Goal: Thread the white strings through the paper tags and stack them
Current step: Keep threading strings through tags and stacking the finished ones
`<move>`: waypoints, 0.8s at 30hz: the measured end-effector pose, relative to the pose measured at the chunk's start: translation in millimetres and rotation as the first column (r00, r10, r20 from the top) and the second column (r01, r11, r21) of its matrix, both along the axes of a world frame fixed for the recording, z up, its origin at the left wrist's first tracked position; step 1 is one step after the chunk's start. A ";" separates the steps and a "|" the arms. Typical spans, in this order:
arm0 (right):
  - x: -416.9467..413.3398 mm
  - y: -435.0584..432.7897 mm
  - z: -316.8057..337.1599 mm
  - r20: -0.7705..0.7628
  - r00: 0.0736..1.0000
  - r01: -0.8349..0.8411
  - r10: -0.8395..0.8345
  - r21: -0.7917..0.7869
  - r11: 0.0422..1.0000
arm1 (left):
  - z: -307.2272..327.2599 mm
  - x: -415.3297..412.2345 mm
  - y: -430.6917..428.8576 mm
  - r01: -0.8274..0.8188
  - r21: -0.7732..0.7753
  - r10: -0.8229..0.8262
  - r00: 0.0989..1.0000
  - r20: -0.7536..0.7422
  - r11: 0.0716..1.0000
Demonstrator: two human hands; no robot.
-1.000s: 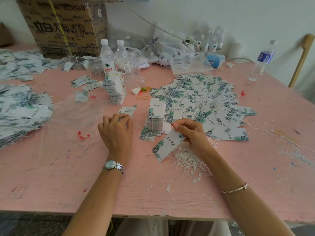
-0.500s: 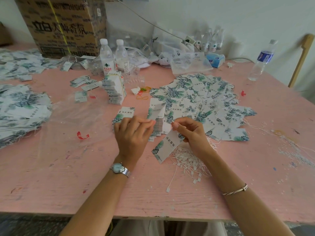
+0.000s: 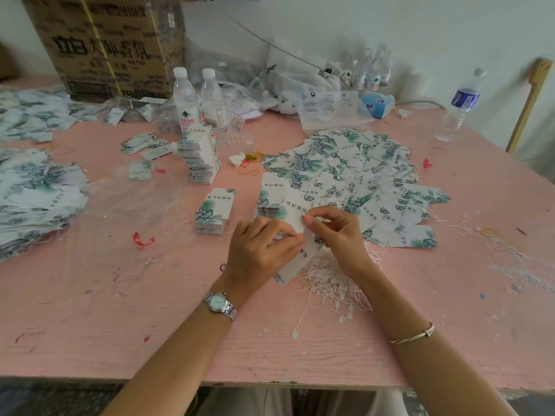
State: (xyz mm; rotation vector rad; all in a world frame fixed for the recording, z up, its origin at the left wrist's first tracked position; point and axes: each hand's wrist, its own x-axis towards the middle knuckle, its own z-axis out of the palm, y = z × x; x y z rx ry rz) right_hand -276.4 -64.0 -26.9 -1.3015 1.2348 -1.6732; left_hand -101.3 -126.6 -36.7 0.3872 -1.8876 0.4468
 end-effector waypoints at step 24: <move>0.8 1.9 4.7 0.075 0.997 0.015 -0.020 0.064 0.998 | -11.8 -7.0 -4.3 0.565 0.744 -0.160 0.822 -0.547 0.357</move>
